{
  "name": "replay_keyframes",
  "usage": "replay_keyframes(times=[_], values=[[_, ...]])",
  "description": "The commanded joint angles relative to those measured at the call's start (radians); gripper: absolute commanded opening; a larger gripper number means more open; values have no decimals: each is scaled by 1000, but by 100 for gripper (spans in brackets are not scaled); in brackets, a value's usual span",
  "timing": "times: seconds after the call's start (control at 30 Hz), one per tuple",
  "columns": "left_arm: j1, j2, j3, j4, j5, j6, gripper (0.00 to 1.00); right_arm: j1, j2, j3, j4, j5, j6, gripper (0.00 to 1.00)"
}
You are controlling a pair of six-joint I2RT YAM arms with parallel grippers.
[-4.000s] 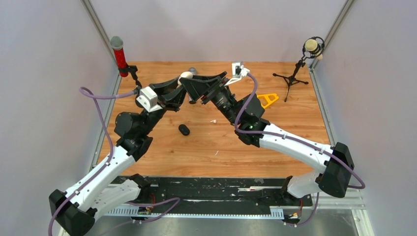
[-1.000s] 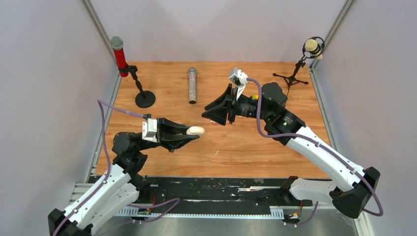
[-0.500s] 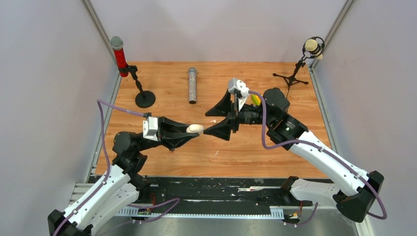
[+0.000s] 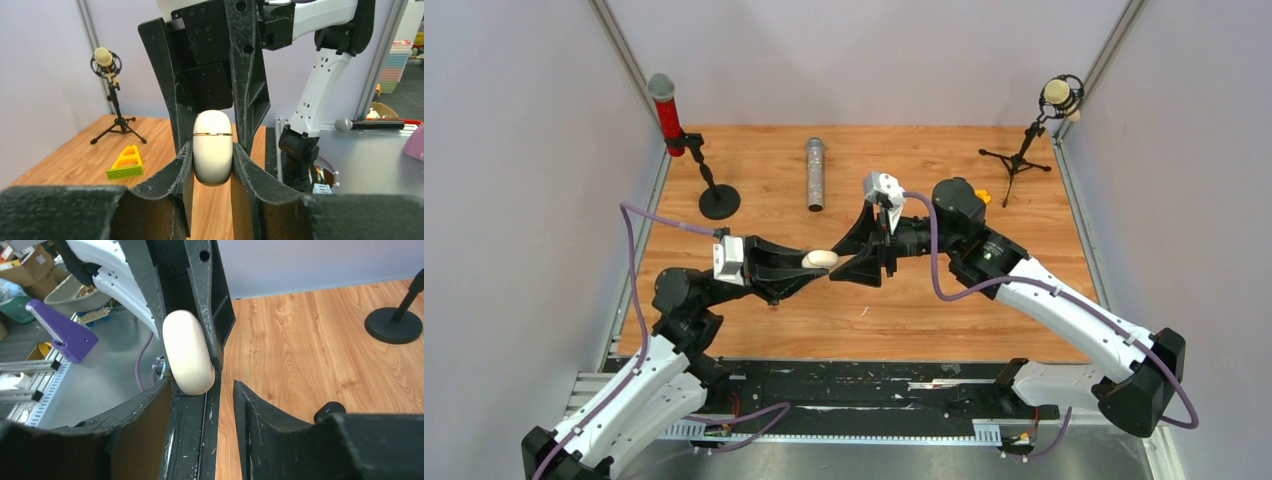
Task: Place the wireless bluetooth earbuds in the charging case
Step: Open the charging case.
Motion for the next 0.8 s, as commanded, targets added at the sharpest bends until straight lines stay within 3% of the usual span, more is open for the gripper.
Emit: replay_keyframes(times=[0.0, 0.1, 0.3, 0.43, 0.57, 0.77], values=[[0, -5, 42, 57, 26, -59, 0, -2, -42, -31, 21, -99, -124, 52], [-1, -6, 50, 41, 19, -70, 0, -2, -63, -58, -13, -117, -255, 61], [-2, 4, 57, 17, -2, -99, 0, 32, -42, -41, 75, -85, -248, 56], [-2, 7, 63, 19, 14, -103, 0, 63, 28, 22, 16, -30, -263, 49], [-2, 2, 64, 7, 18, -96, 0, 70, 49, 50, 13, -38, -259, 32], [-2, -4, 59, 2, 20, -91, 0, 70, 34, 44, 25, -49, -262, 18]])
